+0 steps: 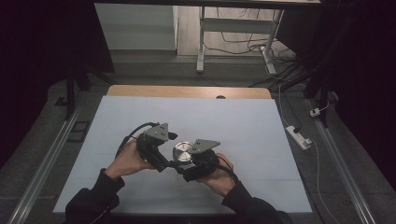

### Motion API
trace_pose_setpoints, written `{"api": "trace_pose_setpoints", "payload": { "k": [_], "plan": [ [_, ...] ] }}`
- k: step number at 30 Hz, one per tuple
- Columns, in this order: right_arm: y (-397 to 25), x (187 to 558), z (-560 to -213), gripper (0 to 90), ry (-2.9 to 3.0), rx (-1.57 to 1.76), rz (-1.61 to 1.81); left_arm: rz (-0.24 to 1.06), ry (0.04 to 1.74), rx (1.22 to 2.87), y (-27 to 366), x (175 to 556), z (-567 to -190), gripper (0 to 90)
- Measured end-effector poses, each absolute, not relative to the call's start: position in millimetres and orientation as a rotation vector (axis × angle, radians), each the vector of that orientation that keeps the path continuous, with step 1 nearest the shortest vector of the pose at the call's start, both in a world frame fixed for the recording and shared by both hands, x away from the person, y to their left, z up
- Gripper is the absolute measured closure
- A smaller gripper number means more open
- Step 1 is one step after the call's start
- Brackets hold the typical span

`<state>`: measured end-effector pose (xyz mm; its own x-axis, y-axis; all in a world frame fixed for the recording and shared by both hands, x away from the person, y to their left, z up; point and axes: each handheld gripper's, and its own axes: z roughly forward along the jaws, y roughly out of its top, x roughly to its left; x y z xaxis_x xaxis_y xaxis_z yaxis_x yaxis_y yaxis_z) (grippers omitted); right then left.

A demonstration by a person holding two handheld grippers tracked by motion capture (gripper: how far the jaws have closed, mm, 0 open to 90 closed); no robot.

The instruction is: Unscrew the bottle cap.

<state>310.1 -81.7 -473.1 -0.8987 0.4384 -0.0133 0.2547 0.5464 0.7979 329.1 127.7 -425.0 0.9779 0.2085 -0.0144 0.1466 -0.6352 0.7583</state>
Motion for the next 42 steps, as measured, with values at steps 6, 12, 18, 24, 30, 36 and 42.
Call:
{"api": "trace_pose_setpoints", "payload": {
  "k": [6,12,18,24,30,36,42],
  "plan": [
    [-76.4,304.3,-473.0,15.0,2.608,0.510,1.286,0.019,0.083,2.268,125.0,330.6,-427.2,6.9],
    [-75.6,302.6,-472.1,15.0,2.618,0.488,1.288,0.044,0.057,2.270,122.0,329.3,-429.2,18.5],
    [-78.1,305.9,-472.7,15.0,2.590,0.548,1.268,0.083,0.179,2.264,115.0,328.8,-430.7,18.8],
    [-82.9,311.0,-473.1,15.0,2.543,0.625,1.242,0.166,0.354,2.259,101.6,323.9,-429.1,18.8],
    [-86.7,314.7,-473.6,15.0,2.493,0.691,1.220,0.249,0.514,2.243,87.0,317.9,-428.6,18.7],
    [-87.9,315.4,-474.5,15.0,2.480,0.693,1.204,0.276,0.528,2.261,84.0,318.4,-428.5,11.7],
    [-88.3,315.6,-474.4,15.0,2.507,0.670,1.232,0.202,0.371,2.264,111.3,326.3,-422.5,1.8]
  ]
}}
